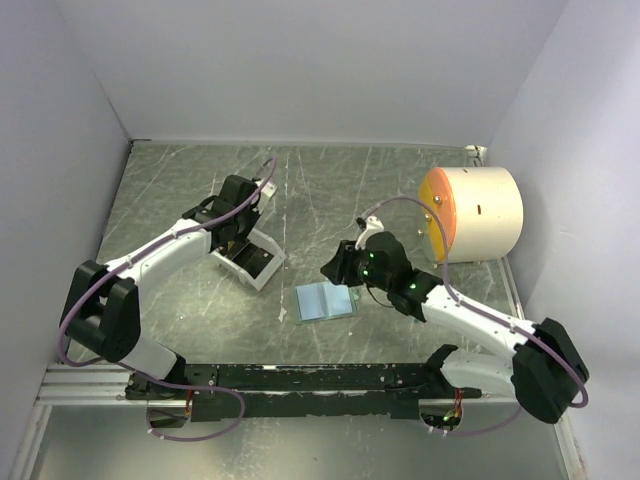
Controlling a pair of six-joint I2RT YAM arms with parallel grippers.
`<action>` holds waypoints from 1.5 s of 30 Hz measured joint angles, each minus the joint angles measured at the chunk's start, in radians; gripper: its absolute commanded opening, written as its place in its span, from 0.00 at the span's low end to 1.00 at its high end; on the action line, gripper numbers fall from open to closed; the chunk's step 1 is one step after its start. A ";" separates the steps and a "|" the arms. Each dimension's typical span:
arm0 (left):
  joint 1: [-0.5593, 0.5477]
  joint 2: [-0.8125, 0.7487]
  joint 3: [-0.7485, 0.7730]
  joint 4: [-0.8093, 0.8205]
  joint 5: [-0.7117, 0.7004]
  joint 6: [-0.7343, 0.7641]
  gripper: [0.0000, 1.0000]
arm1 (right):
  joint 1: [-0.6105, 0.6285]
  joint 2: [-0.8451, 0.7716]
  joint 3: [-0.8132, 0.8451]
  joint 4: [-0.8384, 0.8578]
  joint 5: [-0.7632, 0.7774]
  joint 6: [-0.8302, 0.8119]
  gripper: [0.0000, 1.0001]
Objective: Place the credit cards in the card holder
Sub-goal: Pick up the credit card from the storage box.
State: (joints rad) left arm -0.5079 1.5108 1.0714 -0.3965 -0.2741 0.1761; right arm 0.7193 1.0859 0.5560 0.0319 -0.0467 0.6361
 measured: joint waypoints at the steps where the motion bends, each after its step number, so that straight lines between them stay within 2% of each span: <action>1: 0.000 0.000 0.000 -0.003 0.009 -0.007 0.07 | 0.000 0.023 0.014 0.012 -0.016 0.004 0.41; 10: 0.000 -0.006 0.000 -0.022 0.073 -0.077 0.07 | 0.000 0.276 0.117 0.222 -0.152 0.113 0.39; 17: 0.000 -0.006 0.002 -0.040 0.084 -0.091 0.07 | 0.003 0.334 0.147 0.325 -0.187 0.193 0.38; 22: 0.000 -0.011 0.013 -0.051 0.092 -0.106 0.07 | 0.016 0.437 0.186 0.406 -0.201 0.259 0.37; 34: 0.000 -0.035 0.022 -0.050 0.123 -0.166 0.07 | 0.146 0.663 0.376 0.417 -0.041 0.484 0.42; 45: 0.004 -0.021 0.051 -0.037 0.162 -0.218 0.07 | 0.201 0.729 0.511 0.349 0.131 0.515 0.43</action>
State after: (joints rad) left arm -0.5041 1.4895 1.1225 -0.4339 -0.1120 -0.0418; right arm 0.9199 1.8153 1.0672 0.3813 0.0841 1.1511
